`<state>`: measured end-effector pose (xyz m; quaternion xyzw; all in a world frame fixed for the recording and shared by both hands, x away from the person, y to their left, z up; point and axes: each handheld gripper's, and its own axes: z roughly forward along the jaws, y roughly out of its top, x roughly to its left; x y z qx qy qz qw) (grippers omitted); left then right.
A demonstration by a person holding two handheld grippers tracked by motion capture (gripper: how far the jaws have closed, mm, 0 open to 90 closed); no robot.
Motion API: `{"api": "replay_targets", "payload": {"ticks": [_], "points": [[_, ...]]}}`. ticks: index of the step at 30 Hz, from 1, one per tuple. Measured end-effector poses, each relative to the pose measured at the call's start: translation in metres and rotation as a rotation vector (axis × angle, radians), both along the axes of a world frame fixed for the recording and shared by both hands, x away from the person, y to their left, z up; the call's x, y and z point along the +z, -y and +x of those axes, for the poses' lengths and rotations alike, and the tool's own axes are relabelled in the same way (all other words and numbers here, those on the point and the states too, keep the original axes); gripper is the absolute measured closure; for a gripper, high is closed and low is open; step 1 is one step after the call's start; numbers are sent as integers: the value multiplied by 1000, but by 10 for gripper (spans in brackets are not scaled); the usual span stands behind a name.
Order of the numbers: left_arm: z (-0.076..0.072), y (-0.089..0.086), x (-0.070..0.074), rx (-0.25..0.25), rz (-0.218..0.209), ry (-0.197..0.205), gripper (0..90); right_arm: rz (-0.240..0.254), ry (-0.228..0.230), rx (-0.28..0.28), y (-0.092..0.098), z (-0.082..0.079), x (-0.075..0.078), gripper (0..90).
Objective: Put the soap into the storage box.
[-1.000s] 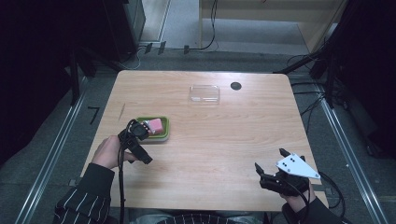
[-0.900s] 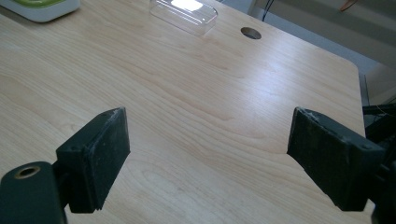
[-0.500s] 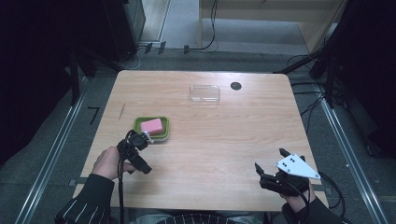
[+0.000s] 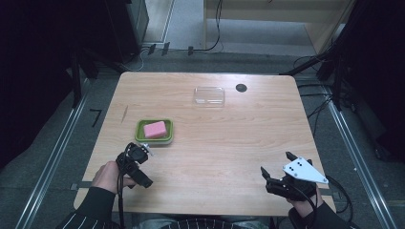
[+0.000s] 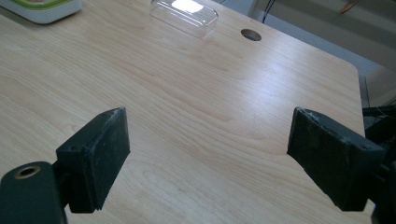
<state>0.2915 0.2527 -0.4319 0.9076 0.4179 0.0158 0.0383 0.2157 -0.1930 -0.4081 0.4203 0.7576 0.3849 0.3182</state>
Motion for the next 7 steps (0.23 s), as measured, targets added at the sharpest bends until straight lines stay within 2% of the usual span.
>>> {"api": "replay_targets", "payload": {"ticks": [7], "points": [[-5, 0, -1, -4, 2, -15, 80, 3, 2, -1, 0, 0, 0, 138]]}}
